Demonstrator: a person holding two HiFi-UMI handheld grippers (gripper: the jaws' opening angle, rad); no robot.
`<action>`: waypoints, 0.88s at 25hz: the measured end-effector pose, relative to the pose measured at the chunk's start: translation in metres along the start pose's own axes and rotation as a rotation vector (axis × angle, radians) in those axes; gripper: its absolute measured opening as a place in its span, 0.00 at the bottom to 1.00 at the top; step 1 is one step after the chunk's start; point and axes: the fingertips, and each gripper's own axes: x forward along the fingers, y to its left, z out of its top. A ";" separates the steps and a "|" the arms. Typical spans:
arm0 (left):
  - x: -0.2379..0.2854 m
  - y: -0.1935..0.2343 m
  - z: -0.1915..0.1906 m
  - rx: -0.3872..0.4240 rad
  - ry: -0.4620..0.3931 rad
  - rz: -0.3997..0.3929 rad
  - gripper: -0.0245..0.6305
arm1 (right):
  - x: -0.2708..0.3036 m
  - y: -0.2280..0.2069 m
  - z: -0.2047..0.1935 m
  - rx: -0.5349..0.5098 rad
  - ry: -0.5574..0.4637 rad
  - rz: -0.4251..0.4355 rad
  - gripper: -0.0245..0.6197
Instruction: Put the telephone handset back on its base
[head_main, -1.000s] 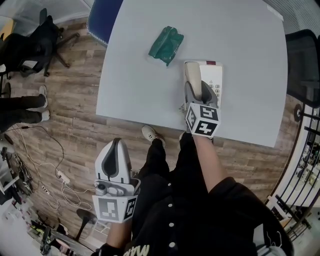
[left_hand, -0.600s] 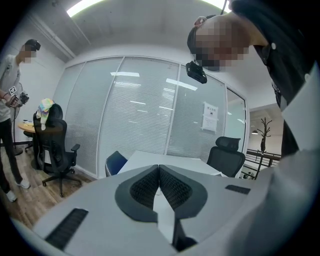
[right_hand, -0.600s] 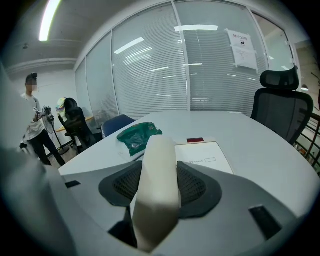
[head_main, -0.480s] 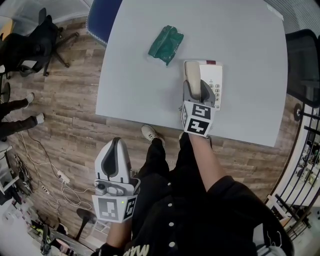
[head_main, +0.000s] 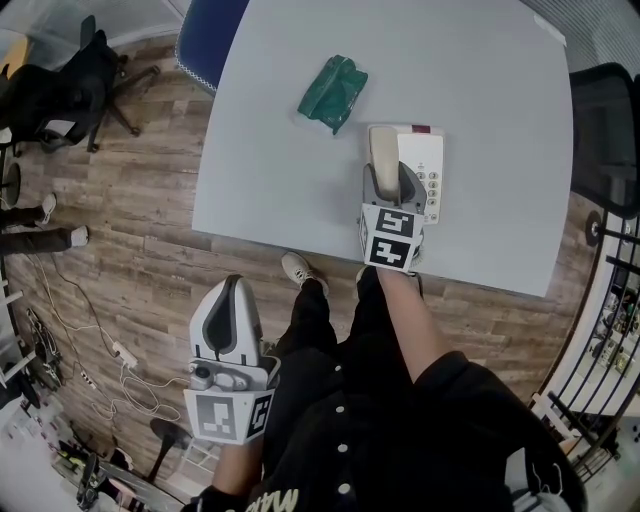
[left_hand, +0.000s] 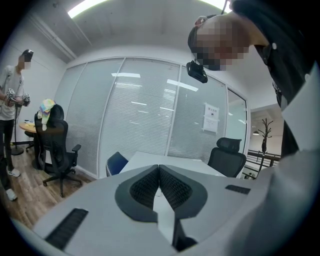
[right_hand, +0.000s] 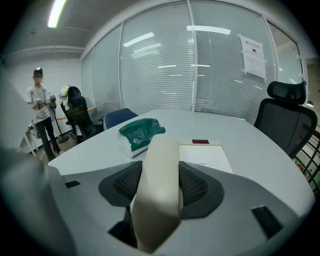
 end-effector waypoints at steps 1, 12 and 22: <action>0.000 0.000 0.001 -0.001 -0.003 -0.001 0.06 | 0.001 0.000 0.000 0.010 -0.002 0.015 0.40; 0.013 -0.019 0.011 -0.014 -0.052 -0.039 0.06 | -0.014 0.004 0.011 -0.053 -0.039 0.124 0.49; 0.027 -0.041 0.029 0.000 -0.111 -0.091 0.06 | -0.080 0.014 0.052 -0.187 -0.204 0.290 0.45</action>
